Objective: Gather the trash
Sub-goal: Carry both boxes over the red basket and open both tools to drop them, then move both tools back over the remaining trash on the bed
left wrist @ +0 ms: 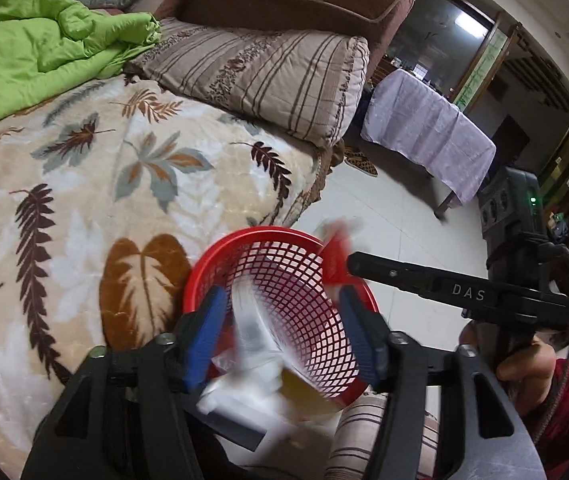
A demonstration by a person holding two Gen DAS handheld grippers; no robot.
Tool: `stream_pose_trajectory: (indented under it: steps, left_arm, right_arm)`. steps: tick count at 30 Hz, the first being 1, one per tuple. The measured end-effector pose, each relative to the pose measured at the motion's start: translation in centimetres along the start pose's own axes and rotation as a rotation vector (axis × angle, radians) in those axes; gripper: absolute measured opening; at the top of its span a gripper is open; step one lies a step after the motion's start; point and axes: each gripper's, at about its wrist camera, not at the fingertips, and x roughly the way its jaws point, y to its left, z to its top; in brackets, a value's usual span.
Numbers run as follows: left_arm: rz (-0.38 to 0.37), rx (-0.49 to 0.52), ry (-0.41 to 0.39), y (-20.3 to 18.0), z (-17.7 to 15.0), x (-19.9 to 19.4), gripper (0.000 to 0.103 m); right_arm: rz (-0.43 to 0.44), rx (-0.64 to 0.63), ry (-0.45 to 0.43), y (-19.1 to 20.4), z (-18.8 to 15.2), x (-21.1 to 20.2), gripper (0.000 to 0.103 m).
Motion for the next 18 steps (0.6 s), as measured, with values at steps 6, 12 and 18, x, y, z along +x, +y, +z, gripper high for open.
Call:
stream_pose_trajectory:
  steps: [6, 12, 18]
  left_arm:
    - [0.027, -0.024, -0.019, 0.8, 0.1, -0.9, 0.07]
    - [0.111, -0.063, -0.072, 3.5, -0.3, -4.1, 0.071]
    - [0.223, -0.13, -0.135, 7.8, -1.3, -8.6, 0.072]
  right_arm:
    - [0.019, -0.02, -0.023, 1.1, 0.4, -0.1, 0.04]
    - [0.073, -0.095, -0.01, 5.1, 0.7, 1.5, 0.04]
    - [0.144, -0.209, 0.037, 10.7, 0.1, 4.2, 0.04]
